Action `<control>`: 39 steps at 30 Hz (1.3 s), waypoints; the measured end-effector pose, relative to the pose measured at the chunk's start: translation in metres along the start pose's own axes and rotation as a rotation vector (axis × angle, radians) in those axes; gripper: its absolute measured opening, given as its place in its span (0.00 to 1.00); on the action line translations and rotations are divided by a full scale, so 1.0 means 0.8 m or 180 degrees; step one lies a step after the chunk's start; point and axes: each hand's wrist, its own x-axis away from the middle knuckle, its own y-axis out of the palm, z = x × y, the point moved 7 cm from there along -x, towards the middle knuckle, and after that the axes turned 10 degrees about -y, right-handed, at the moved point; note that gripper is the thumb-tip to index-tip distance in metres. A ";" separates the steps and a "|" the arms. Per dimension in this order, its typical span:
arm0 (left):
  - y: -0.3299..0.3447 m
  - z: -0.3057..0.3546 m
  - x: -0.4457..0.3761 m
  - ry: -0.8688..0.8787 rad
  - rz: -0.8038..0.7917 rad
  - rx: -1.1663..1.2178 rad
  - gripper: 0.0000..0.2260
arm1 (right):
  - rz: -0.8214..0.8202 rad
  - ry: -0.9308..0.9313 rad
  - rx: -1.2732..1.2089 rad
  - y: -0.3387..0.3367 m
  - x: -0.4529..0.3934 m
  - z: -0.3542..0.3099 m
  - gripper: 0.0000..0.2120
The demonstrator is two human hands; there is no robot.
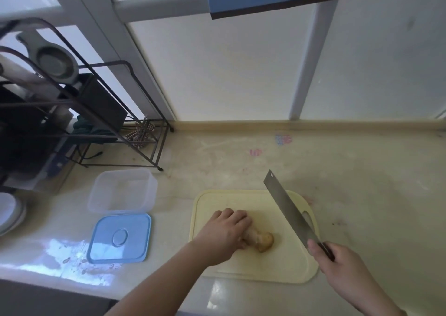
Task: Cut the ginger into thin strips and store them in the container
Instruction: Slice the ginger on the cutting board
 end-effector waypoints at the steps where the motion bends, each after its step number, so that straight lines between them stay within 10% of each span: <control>1: -0.003 0.002 -0.002 0.0041 -0.0011 0.0022 0.28 | -0.0021 0.0008 0.0001 0.000 0.001 0.000 0.27; 9: -0.025 0.009 -0.012 0.0301 0.0799 0.0361 0.22 | -0.0254 0.0031 -0.0048 0.006 0.008 -0.006 0.24; 21: 0.003 0.002 0.069 -0.2026 0.1701 0.2894 0.22 | -0.0841 -0.0004 -0.0140 0.073 0.028 -0.020 0.22; 25: 0.018 0.013 0.070 -0.2444 0.1437 0.3521 0.33 | -0.0986 0.0057 0.0002 0.085 0.036 -0.022 0.21; 39: 0.005 0.023 0.049 -0.2798 0.1377 0.3411 0.23 | -0.1154 0.0622 -0.0901 0.101 0.043 -0.028 0.25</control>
